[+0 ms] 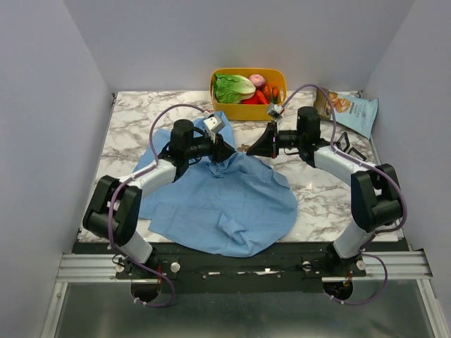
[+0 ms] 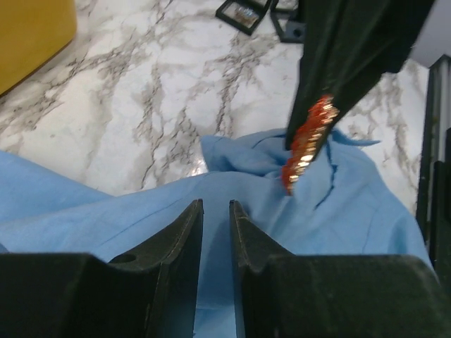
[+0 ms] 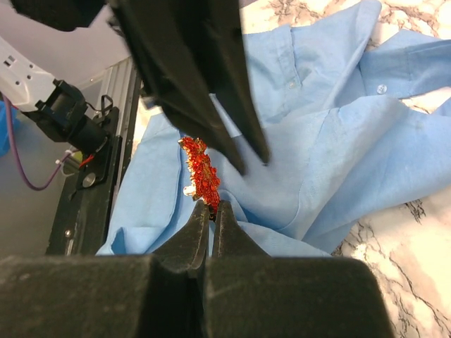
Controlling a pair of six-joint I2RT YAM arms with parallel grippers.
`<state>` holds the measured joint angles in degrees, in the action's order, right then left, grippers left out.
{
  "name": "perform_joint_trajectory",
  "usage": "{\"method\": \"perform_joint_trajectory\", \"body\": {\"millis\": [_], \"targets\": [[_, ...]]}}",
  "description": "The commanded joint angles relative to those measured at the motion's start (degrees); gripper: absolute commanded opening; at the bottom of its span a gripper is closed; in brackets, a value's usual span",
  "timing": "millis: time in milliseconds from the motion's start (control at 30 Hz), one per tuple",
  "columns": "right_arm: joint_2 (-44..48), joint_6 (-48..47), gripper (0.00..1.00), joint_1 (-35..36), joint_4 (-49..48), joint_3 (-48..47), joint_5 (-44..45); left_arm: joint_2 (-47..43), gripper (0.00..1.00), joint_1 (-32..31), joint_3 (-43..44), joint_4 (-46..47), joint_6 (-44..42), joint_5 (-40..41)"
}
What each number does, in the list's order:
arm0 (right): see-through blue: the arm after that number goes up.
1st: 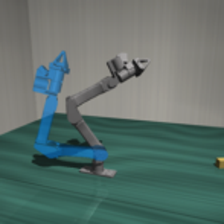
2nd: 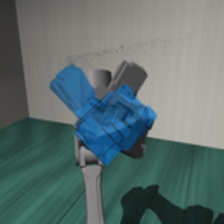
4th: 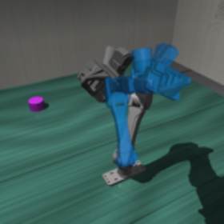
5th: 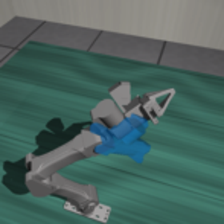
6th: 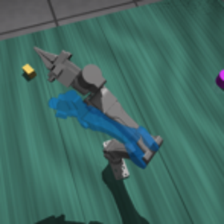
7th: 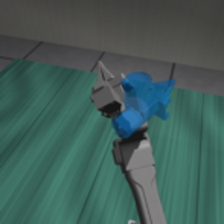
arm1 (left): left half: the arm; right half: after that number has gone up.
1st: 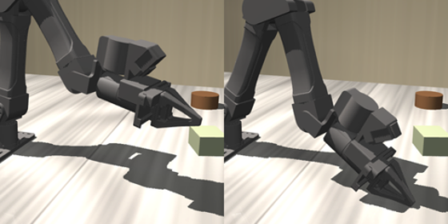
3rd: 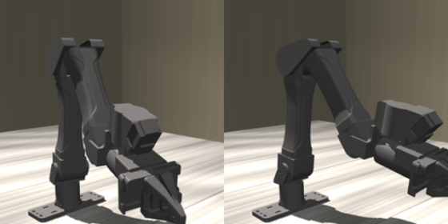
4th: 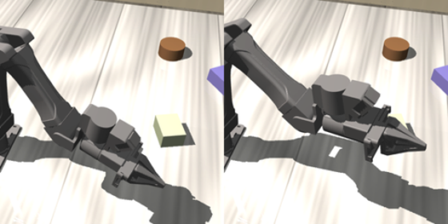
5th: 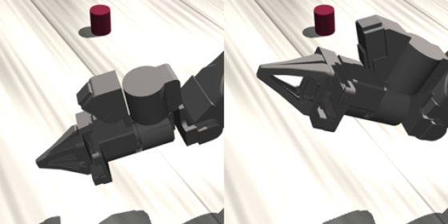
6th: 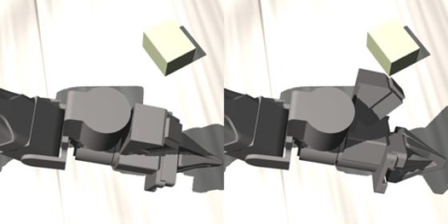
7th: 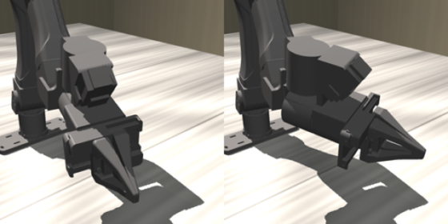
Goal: Remove the brooch from the garment
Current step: Remove the brooch from the clothes.
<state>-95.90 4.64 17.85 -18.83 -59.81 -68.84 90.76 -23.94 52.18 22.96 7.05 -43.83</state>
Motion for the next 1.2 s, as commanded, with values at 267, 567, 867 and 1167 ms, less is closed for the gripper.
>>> {"method": "perform_joint_trajectory", "body": {"millis": [267, 567, 867, 1167], "targets": [[-2.98, 5.02, 0.01, 0.26, -8.51, -0.04, 1.69, -1.02, 0.29, -1.63, -1.56, 9.11, 6.66, -5.38], [-3.86, 6.78, 0.01, 0.26, -10.26, 0.13, 1.08, -0.67, 0.29, -2.07, -1.82, 9.56, 6.66, -5.83], [-4.12, 7.40, 0.01, 0.26, -10.53, 0.13, -1.74, 0.03, 0.22, -2.16, -1.38, 10.17, 6.57, -5.12], [-5.53, 6.52, 0.01, 0.35, -8.24, -0.92, -2.35, 0.12, 0.14, -2.16, -2.96, 15.53, 10.08, -9.51]]}}
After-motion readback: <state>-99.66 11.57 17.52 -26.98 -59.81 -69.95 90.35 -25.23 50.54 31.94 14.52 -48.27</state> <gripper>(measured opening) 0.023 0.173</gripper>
